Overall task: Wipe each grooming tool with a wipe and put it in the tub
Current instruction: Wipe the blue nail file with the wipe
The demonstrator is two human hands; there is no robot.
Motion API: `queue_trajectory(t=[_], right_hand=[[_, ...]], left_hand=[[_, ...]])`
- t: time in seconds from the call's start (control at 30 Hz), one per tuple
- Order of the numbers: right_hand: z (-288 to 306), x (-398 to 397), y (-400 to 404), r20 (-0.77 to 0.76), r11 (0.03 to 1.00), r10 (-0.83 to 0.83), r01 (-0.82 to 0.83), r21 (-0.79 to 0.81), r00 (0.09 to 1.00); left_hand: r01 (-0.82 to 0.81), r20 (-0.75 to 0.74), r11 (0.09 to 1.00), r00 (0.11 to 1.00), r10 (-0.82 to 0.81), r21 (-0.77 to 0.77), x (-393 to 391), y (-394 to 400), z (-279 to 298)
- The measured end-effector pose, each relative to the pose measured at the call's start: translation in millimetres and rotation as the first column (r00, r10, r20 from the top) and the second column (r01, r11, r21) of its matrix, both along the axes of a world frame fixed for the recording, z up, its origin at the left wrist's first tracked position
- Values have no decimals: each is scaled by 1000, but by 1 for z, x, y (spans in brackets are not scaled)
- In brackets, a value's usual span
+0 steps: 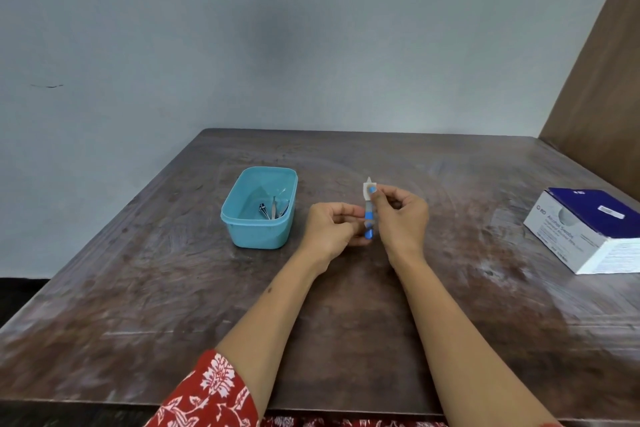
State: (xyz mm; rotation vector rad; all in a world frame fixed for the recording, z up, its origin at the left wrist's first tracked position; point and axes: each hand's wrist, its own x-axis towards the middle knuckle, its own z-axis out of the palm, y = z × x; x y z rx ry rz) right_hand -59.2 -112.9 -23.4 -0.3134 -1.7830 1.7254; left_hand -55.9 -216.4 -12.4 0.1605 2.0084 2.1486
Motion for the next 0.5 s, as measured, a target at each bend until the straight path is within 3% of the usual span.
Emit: queue_trajectory(t=[0.13, 0.3, 0.5], right_hand=[[2, 1, 0, -22, 1000, -29, 29, -2, 999], [-1, 3, -4, 34, 990, 110, -113, 83, 993], [-3, -2, 1, -2, 995, -61, 61, 76, 998]], left_hand=[[-34, -41, 999, 999, 32, -29, 0, 2, -1], [-197, -126, 980, 973, 195, -7, -5, -3, -2], [-35, -89, 991, 996, 23, -132, 1, 1, 0]])
